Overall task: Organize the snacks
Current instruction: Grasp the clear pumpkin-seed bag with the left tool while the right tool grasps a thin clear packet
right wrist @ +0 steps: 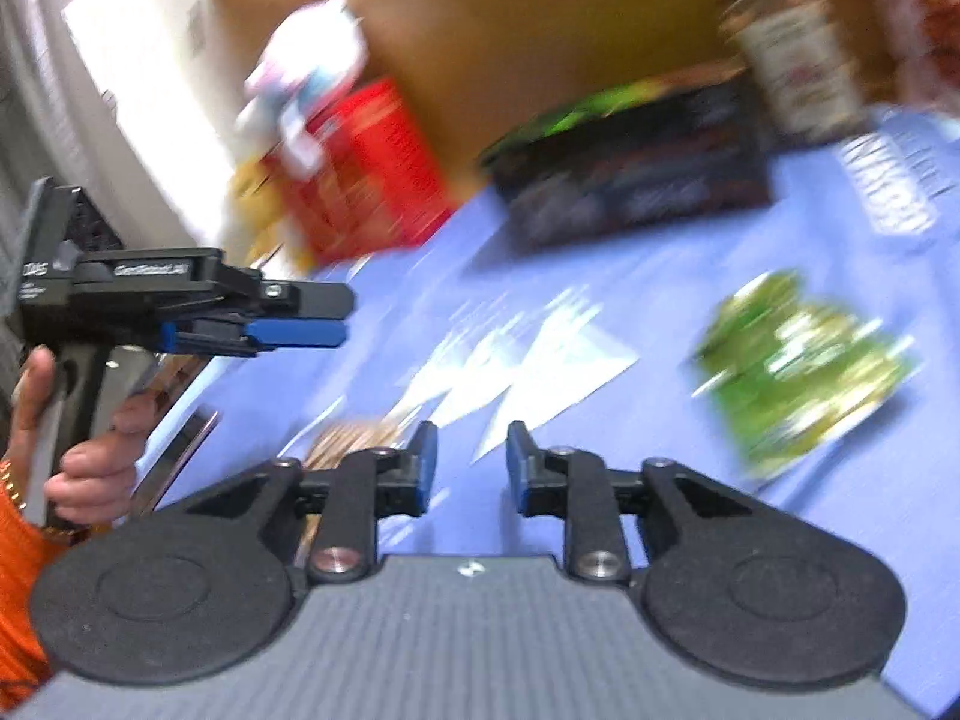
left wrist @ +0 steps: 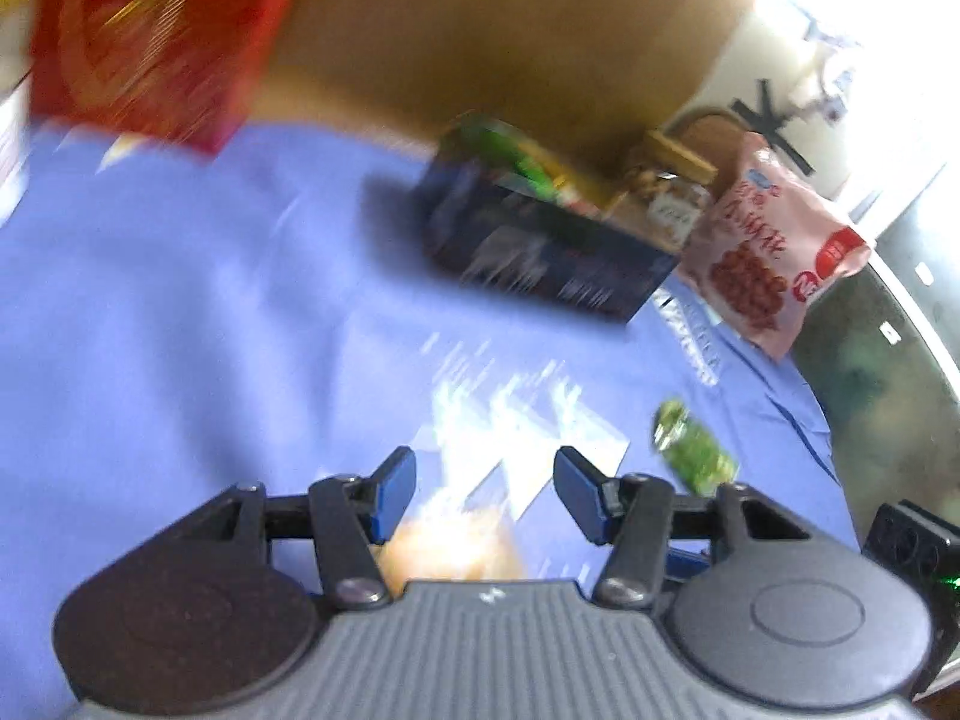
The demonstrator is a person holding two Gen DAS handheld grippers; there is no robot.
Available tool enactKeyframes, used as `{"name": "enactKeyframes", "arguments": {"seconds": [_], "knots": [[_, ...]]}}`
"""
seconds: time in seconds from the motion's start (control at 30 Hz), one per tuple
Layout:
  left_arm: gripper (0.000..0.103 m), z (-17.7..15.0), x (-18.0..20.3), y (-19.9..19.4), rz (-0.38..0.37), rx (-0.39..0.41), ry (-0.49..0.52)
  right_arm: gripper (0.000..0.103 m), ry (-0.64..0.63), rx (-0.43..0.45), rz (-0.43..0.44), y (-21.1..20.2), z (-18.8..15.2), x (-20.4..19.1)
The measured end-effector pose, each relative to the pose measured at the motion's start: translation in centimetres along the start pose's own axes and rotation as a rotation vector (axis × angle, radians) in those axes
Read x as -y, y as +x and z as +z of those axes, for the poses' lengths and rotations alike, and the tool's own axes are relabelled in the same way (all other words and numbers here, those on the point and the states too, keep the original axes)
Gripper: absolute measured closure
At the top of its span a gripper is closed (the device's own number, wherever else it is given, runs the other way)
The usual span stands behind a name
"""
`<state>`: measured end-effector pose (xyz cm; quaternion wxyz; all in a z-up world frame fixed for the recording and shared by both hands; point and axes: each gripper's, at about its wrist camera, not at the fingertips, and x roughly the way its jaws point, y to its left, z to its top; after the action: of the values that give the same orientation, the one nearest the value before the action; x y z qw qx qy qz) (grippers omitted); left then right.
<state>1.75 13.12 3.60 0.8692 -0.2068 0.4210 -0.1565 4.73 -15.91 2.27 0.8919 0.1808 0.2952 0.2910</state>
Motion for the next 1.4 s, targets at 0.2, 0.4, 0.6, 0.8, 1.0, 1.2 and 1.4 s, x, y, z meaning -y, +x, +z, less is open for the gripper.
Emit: {"name": "enactKeyframes", "arguments": {"seconds": [0.2, 0.4, 0.6, 0.8, 1.0, 1.2, 1.4], "knots": [[0.051, -3.9, -2.8, -0.7, -0.112, -0.037, -0.134, 0.064, -0.169, -0.108, 0.052, 2.3, -2.2, -5.2], [0.052, -4.8, -2.9, 0.2, -0.176, 0.013, -0.188, 0.053, -0.124, -0.085, 0.049, 2.7, -2.4, -6.0], [0.052, -4.6, -1.3, 2.3, -0.232, 0.008, -0.180, 0.054, 0.092, 0.002, 0.055, 0.8, -2.8, -2.4], [0.051, -4.2, 2.0, 4.1, -0.252, -0.014, -0.078, 0.062, 0.209, 0.056, 0.038, -1.0, -3.2, -0.2], [0.056, -3.7, 3.7, 6.3, -0.355, -0.083, -0.068, 0.077, 0.279, 0.067, 0.030, -1.7, -3.5, 1.0], [0.056, -3.5, 3.5, 6.8, -0.371, -0.089, -0.086, 0.085, 0.268, 0.072, -0.001, -1.8, -3.4, 1.4], [0.056, -3.1, 2.8, 5.9, -0.363, -0.081, -0.109, 0.087, 0.212, 0.104, -0.058, -2.0, -3.3, 1.0]]}}
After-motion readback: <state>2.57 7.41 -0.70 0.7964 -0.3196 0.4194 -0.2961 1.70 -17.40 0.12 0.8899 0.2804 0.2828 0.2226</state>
